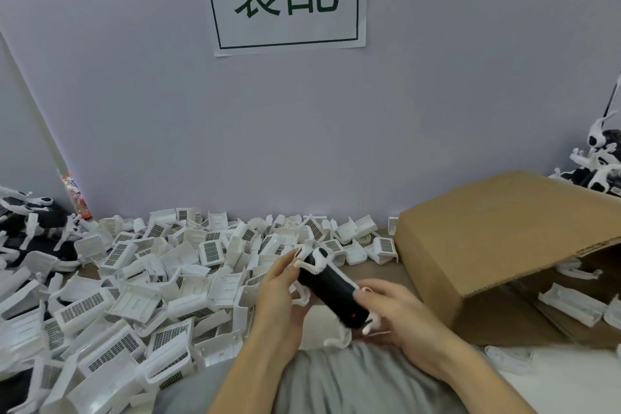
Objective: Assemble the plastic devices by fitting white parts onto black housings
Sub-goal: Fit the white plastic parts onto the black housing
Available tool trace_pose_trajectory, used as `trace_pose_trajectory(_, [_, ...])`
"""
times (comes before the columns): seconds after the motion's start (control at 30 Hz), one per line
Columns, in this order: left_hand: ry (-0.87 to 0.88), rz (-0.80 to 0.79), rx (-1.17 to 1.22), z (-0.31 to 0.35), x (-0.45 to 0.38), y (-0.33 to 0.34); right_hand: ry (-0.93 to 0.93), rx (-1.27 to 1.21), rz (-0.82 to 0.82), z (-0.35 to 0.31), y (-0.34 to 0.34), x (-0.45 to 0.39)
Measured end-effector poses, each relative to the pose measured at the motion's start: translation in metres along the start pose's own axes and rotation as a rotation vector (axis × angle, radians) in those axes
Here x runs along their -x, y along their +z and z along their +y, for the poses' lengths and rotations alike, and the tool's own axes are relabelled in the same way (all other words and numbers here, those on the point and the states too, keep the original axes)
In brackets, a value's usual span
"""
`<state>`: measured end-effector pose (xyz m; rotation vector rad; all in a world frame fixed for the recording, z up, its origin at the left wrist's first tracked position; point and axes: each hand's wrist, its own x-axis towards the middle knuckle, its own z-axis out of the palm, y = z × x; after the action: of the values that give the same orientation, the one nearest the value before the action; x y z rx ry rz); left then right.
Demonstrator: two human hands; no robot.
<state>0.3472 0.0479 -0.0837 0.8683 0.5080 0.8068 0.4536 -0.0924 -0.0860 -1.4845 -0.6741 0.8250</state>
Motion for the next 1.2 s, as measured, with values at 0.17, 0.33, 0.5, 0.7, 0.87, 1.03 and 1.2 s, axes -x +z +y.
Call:
trace_pose_trajectory(0.17, [-0.064,-0.022,-0.019,-0.006,-0.005,-0.004,-0.074,0.408,-0.061,-0.009,-0.001,0.010])
trace_pose_trajectory(0.33, [-0.032,0.080,-0.009,-0.016,-0.012,-0.006,0.058,0.317,0.078,-0.008,0.003,0.007])
trace_pose_trajectory(0.5, [0.002,0.103,-0.052,-0.014,-0.011,-0.004,0.146,0.043,0.021,-0.050,-0.009,0.002])
trace_pose_trajectory(0.7, [-0.034,0.034,-0.133,-0.010,-0.005,0.001,-0.466,-0.889,0.343,-0.198,-0.093,-0.004])
trace_pose_trajectory(0.87, [-0.144,-0.066,-0.232,-0.002,-0.005,-0.005,-0.647,-0.823,0.701,-0.207,-0.133,-0.002])
trace_pose_trajectory(1.03, [-0.172,0.022,-0.390,-0.001,-0.010,0.009,-0.484,-0.433,0.800,-0.093,-0.070,-0.012])
trace_pose_trajectory(1.2, [-0.079,0.067,-0.406,-0.002,-0.003,0.012,-0.252,-0.145,0.570,-0.014,0.009,-0.021])
